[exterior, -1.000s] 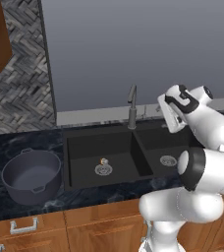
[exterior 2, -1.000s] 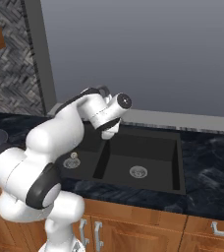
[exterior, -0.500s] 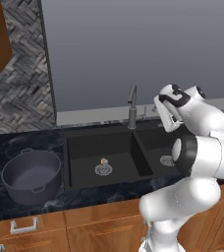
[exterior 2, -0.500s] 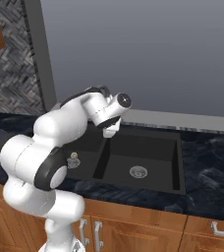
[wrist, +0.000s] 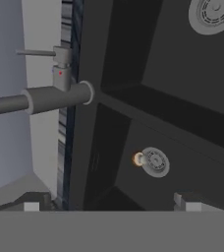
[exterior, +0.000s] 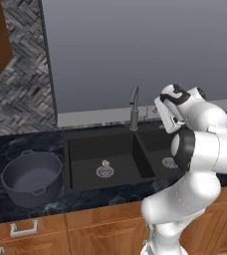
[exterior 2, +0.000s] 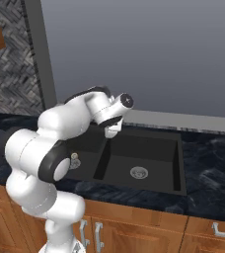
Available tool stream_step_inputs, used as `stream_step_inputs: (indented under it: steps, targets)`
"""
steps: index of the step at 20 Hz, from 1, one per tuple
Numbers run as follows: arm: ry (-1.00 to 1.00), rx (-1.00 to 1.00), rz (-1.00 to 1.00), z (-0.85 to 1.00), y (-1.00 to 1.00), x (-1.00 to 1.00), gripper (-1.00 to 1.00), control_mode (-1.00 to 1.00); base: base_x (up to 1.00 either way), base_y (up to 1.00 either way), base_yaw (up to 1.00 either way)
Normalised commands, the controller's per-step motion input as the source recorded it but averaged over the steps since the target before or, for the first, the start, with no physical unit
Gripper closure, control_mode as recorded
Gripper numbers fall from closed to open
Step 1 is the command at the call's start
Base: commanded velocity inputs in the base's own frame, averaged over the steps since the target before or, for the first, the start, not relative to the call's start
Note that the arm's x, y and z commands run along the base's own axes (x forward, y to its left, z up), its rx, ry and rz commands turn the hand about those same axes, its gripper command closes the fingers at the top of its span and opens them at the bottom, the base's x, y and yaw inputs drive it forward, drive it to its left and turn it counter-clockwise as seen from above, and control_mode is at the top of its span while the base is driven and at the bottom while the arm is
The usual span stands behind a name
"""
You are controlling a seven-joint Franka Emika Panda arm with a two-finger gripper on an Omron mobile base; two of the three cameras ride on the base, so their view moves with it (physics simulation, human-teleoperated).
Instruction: Dump the mushroom from the pot into the sink. Then turn on the water and wash the mushroom. Then turn off the water and put the mushroom back in the pot.
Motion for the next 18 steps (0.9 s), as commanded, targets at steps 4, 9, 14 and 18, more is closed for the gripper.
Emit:
stream_step_inputs:
  steps: [4,9,14,18]
  targets:
    - [0.00,0.02,0.06,-0.01,0.00,0.00,-1.00,-1.00,0.00,0.00,0.00]
    - [0.00,0.01,0.04,-0.01,0.00,0.00,-1.00,-1.00,0.00,0.00,0.00]
    - [0.00,0.00,0.00,-0.09,0.00,0.12,-1.00,-1.00,0.00,0.00,0.00]
    - [0.00,0.00,0.00,-0.18,0.00,0.21,-1.00,-1.00,0.00,0.00,0.00]
